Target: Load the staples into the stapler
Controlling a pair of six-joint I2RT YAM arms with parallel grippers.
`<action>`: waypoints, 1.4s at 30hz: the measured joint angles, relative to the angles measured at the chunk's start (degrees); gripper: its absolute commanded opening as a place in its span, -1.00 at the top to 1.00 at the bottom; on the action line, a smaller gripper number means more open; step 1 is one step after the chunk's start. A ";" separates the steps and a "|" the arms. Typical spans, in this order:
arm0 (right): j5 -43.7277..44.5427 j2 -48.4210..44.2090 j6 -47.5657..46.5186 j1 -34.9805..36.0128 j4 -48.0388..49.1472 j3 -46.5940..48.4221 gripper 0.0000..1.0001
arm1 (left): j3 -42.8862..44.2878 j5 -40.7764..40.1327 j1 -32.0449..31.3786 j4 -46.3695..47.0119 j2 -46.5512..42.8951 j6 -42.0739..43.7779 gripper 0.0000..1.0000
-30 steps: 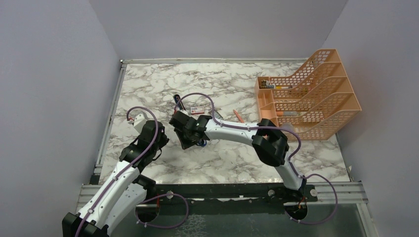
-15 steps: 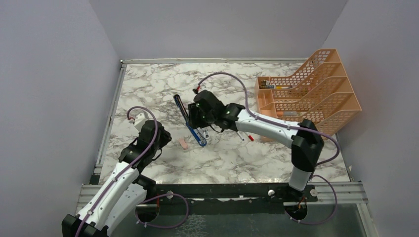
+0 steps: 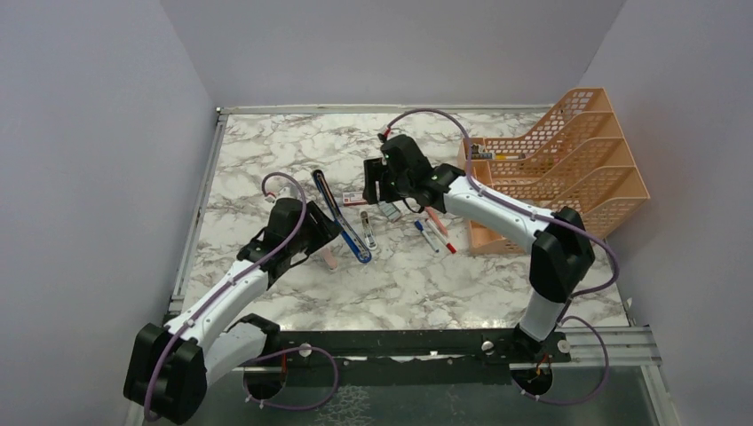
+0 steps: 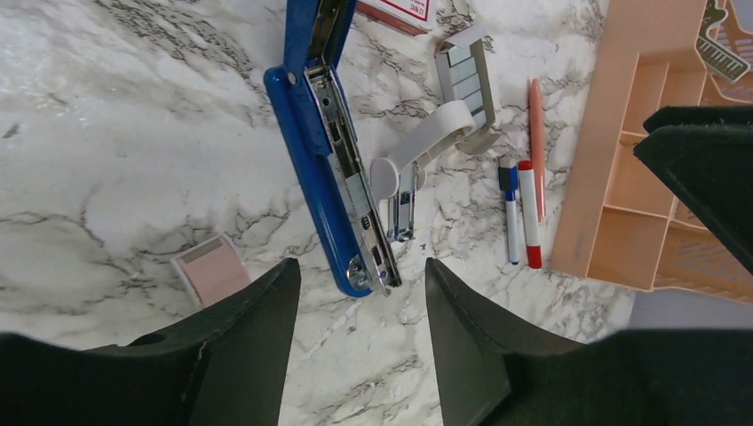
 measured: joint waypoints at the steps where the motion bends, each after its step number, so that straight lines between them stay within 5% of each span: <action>1: -0.17 1.38 -0.92 0.11 0.00 1.70 -0.37 | 0.00 1.36 0.22 1.66 1.97 -0.31 -0.06; 8: -4.13 10.75 -7.02 0.15 0.04 10.69 -0.35 | -0.15 5.20 3.56 9.35 9.03 -2.03 0.33; 19: -12.24 21.88 -11.76 0.33 3.63 27.47 -0.48 | -4.13 6.45 11.58 15.52 13.33 -5.11 0.33; 33: -11.85 35.36 -16.02 2.67 4.22 43.80 -0.52 | -4.20 8.39 13.11 17.46 15.56 -5.03 0.31; 42: -9.16 39.95 -18.16 3.56 1.92 47.43 0.12 | -4.20 11.69 13.11 20.59 20.17 -5.03 0.43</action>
